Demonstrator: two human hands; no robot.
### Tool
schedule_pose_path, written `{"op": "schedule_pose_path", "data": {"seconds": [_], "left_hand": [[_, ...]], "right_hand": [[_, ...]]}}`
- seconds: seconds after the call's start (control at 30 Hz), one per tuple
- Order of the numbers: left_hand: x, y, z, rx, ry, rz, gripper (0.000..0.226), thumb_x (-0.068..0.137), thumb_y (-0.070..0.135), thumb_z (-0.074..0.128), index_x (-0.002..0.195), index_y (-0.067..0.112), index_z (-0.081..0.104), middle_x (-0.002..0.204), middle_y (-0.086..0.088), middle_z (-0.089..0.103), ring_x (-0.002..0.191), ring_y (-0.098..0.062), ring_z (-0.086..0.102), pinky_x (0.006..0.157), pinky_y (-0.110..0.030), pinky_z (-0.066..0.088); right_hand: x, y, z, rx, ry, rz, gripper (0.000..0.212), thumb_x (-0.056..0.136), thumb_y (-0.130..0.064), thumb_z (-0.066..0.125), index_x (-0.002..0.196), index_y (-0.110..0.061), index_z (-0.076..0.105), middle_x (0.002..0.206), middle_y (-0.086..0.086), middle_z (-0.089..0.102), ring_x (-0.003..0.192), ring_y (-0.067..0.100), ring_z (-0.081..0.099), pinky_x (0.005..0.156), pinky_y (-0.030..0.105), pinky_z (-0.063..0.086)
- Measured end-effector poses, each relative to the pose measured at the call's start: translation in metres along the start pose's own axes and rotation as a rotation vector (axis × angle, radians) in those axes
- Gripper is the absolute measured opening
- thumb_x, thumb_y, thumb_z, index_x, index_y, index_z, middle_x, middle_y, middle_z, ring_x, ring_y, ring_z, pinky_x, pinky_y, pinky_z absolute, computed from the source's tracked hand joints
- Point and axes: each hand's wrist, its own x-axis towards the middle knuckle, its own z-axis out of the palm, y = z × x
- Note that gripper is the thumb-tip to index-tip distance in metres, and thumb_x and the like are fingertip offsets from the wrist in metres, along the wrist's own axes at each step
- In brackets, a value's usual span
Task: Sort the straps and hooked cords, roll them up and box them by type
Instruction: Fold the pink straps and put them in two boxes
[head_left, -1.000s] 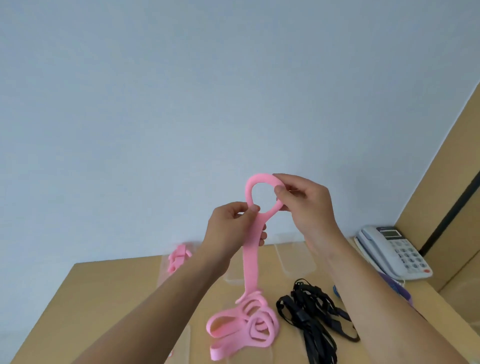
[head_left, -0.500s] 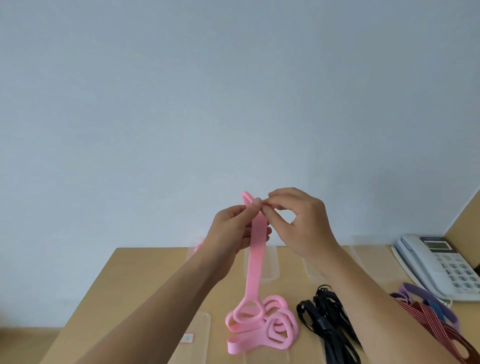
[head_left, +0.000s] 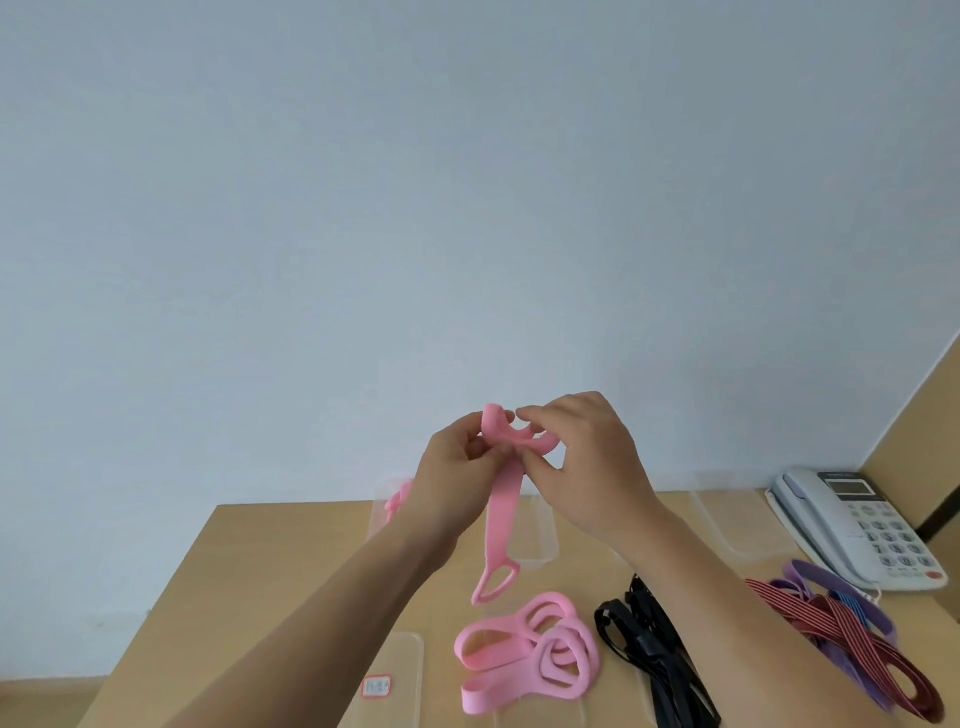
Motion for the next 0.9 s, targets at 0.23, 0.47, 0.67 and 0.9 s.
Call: {"op": "schedule_pose_path", "data": {"seconds": [0.23,0.47,0.67,0.9], "left_hand": [[0.000,-0.003,-0.007,0.101,0.052,0.085,0.033,0.099,0.000,0.050,0.111,0.024,0.070,0.098,0.005,0.079,0.101,-0.025,0.072,0.097,-0.055,0.054],[-0.004,-0.003,-0.025,0.153,0.030,0.123,0.036,0.100,-0.001,0.049,0.101,0.025,0.073,0.096,0.013,0.079,0.100,-0.016,0.072,0.096,-0.047,0.056],[-0.007,-0.010,-0.035,0.139,0.020,0.095,0.035,0.100,0.000,0.050,0.104,0.026,0.073,0.100,0.010,0.079,0.101,-0.014,0.072,0.096,-0.040,0.057],[-0.009,-0.013,-0.042,0.015,0.007,-0.041,0.026,0.089,0.038,0.060,0.102,0.024,0.077,0.102,-0.007,0.078,0.104,-0.032,0.071,0.101,-0.058,0.052]], "right_hand": [[0.005,-0.013,0.006,-0.116,0.007,-0.046,0.023,0.078,-0.012,0.078,0.099,-0.023,0.078,0.086,-0.007,0.060,0.094,0.025,0.052,0.070,0.032,0.051],[0.009,-0.027,0.018,-0.137,0.009,-0.051,0.022,0.076,-0.014,0.079,0.093,-0.027,0.078,0.099,-0.003,0.061,0.102,0.028,0.050,0.072,0.031,0.048],[0.011,-0.030,0.025,-0.035,-0.138,0.016,0.014,0.079,-0.013,0.072,0.090,-0.021,0.073,0.094,-0.010,0.064,0.092,0.021,0.056,0.070,0.028,0.047],[0.009,-0.034,0.033,0.026,-0.002,0.018,0.010,0.080,-0.008,0.073,0.082,-0.018,0.069,0.079,-0.008,0.060,0.070,0.013,0.053,0.060,0.017,0.035]]}}
